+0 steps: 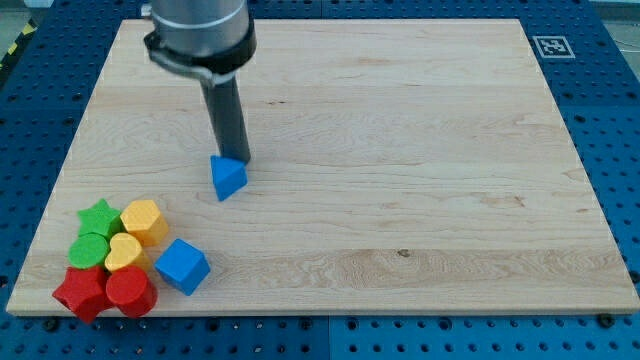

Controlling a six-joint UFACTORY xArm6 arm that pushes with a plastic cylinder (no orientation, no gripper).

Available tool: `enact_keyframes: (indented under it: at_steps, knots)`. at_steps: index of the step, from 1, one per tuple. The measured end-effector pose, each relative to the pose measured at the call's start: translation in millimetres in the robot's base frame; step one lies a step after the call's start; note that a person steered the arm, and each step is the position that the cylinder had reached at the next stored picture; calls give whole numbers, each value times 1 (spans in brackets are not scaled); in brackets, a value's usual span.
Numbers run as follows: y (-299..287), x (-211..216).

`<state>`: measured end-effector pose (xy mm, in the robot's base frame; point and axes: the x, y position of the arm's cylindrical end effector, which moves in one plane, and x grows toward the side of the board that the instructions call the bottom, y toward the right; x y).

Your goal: Slide blue triangle to the top of blue cube

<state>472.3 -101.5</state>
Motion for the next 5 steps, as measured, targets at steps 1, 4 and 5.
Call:
enact_keyframes:
  at_steps: [1,4,5]
  knots:
    - [-2,46]
    - [-24,60]
    - [-13,44]
